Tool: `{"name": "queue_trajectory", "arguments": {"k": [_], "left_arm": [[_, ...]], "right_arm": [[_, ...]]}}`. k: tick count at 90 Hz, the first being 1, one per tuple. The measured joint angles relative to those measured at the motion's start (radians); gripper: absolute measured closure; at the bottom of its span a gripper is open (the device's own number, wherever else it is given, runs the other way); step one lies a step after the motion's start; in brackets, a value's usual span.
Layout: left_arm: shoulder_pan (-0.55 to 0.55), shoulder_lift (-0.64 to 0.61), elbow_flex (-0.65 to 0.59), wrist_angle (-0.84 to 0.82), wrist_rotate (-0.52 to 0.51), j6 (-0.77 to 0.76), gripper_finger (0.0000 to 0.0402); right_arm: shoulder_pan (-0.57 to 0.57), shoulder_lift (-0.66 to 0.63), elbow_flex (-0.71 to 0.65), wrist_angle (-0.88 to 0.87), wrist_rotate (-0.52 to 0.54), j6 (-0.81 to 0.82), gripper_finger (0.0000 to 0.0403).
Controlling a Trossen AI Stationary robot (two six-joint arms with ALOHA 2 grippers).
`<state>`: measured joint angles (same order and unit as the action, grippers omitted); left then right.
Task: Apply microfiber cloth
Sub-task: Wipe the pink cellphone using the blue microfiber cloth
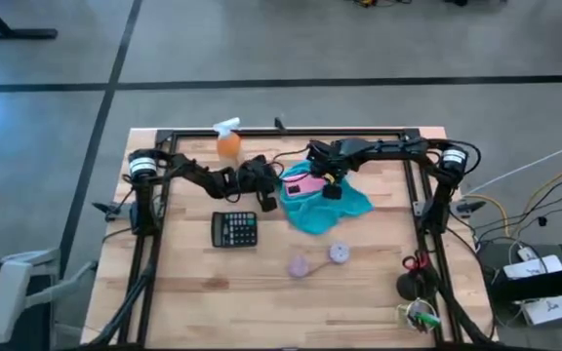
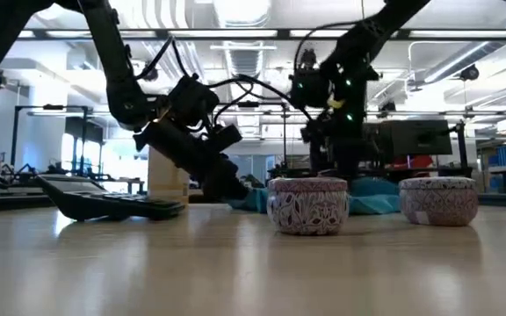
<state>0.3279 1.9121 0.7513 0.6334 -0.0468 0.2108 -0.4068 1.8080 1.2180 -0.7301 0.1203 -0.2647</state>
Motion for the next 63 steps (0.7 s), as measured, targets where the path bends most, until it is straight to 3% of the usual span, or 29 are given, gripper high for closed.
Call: {"name": "queue_trajectory", "arguments": {"k": [16, 40, 63], "left_arm": [[-0.002, 0.0, 0.0, 0.025, 0.014, -0.012, 0.0402], [-0.006, 0.0, 0.001, 0.028, 0.015, -0.014, 0.0402], [-0.008, 0.004, -0.008, 0.027, 0.016, -0.019, 0.0402]], "right_arm": [[0.007, 0.014, 0.007, 0.159, -0.16, -0.003, 0.0402], [0.011, 0.131, 0.004, 0.41, -0.261, 0.028, 0.0403], [0.019, 0.091, 0.002, 0.413, -0.229, 0.038, 0.0403]]}}
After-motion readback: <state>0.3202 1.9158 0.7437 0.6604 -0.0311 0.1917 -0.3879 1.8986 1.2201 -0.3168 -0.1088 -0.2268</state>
